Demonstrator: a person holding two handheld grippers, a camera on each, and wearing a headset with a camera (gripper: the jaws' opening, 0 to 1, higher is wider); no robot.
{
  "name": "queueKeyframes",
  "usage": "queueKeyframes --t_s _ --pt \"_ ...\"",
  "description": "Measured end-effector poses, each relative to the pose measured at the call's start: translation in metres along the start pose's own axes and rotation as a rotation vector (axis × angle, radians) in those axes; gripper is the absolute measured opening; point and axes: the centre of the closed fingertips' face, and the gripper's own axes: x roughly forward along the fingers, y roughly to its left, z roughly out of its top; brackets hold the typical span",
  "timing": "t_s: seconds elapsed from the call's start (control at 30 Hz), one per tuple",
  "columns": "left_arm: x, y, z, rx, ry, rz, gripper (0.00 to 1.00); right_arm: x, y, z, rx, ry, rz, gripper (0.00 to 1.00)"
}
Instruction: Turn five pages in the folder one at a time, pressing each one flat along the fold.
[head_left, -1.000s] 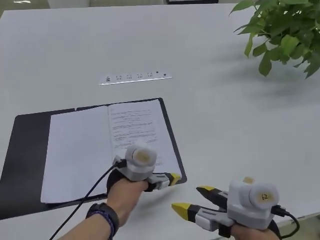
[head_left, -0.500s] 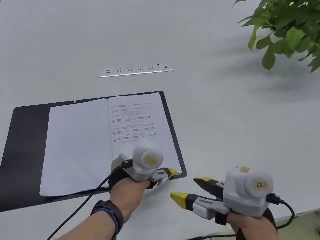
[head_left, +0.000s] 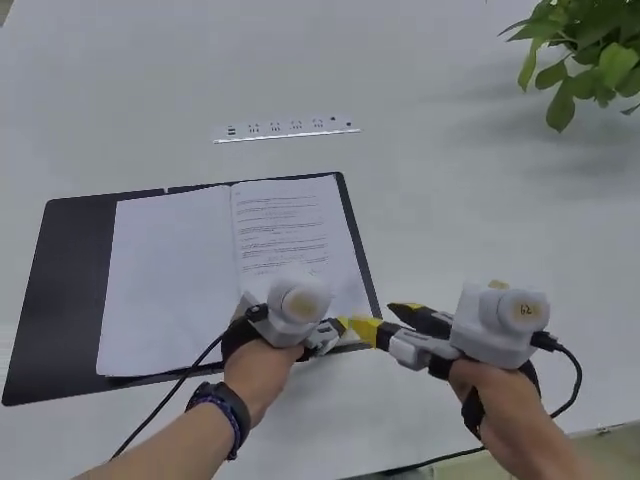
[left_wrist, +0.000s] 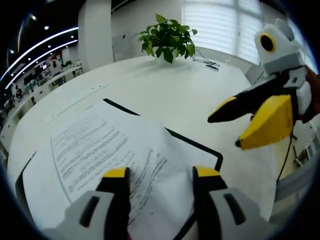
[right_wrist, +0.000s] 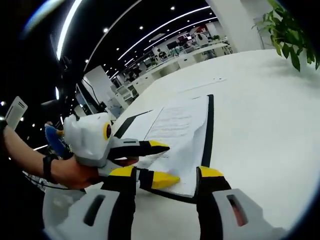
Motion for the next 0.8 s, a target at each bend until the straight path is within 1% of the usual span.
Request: queueKeyframes --t_s 0.03,0.1,0.23,0.3,0.4,0.57,0.63,0.73,0.8 --pt "0.0 0.0 0.0 -0.002 -0.001 -0.003 0.49 0.004 -0.003 0.004 0.017 -0.013 0.0 0.45" --pt "0.0 0.001 0.0 -0.005 -0.007 -0.006 0.49 0.016 -0.008 0.012 0.034 -0.023 0.002 0.44" --pt "-0.001 0.002 0.0 -0.007 -0.015 -0.006 0.48 0.039 -0.016 0.021 0.057 -0.021 0.02 0.45" --pt "-0.002 0.002 -0.001 -0.007 -0.018 -0.004 0.47 0.05 -0.018 0.022 0.077 -0.015 0.037 0.45" --pt "-0.003 0.003 -0.001 -0.008 -0.024 -0.006 0.47 0.06 -0.021 0.018 0.1 0.005 0.043 0.45" --pt "-0.005 0.003 -0.002 -0.023 -0.017 -0.013 0.47 0.063 -0.016 0.016 0.121 0.009 0.065 0.42" --pt "-0.006 0.0 -0.002 -0.037 -0.014 -0.032 0.51 0.061 -0.015 0.013 0.124 0.011 0.072 0.39" --pt "-0.008 -0.006 -0.003 -0.048 -0.006 -0.049 0.58 0.055 -0.018 0.01 0.143 -0.01 0.06 0.35" --pt "-0.011 -0.012 -0.007 -0.028 0.027 -0.069 0.62 0.051 -0.019 0.009 0.159 -0.021 0.061 0.29"
